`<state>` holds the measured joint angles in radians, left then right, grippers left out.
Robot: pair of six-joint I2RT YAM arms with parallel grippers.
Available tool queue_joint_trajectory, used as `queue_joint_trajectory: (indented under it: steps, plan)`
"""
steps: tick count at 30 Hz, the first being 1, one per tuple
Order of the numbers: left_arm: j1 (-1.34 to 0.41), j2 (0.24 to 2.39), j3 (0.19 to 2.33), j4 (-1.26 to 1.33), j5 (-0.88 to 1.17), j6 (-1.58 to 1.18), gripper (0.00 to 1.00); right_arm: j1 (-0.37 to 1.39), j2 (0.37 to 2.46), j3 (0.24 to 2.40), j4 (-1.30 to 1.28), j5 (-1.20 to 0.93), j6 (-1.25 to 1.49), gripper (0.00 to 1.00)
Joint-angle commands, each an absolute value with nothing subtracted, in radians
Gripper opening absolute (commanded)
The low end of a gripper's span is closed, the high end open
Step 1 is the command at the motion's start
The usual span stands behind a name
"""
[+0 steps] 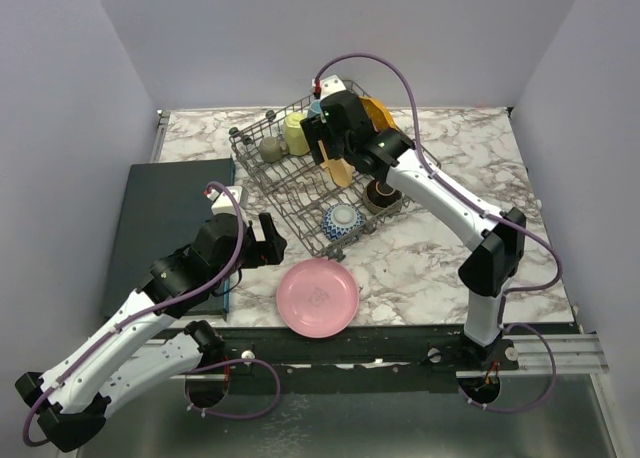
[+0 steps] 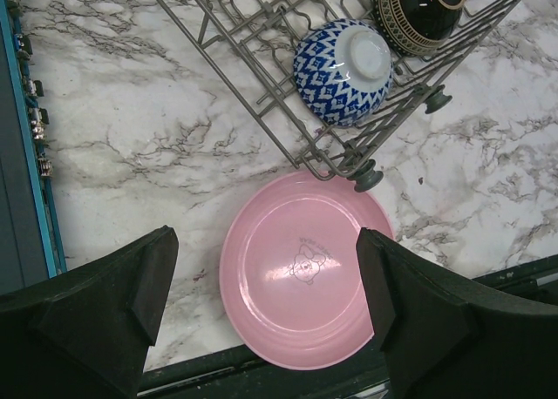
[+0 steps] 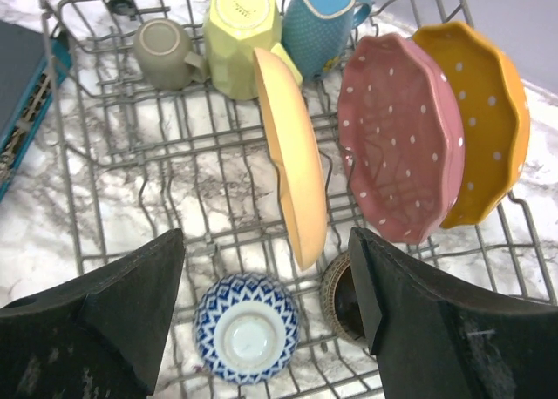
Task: Load the mixed dishes into the dish rack
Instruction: Insert the plate into the dish rack, then pick up the plate from the corner of the board.
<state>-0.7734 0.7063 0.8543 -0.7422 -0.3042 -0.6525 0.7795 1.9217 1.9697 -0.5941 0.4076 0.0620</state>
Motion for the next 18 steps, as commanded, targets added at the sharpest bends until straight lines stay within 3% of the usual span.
queue_joint_trajectory:
  steps: [1, 18]
  plan:
    - [-0.769, 0.712, 0.844, -0.735, -0.301, -0.649, 0.91, 0.788, 1.825, 1.884, -0.584, 0.331, 0.112, 0.82]
    - [-0.769, 0.764, 0.842, -0.734, -0.264, -0.663, 0.91, 0.788, 1.36, 1.417, -0.56, 0.179, 0.259, 0.85]
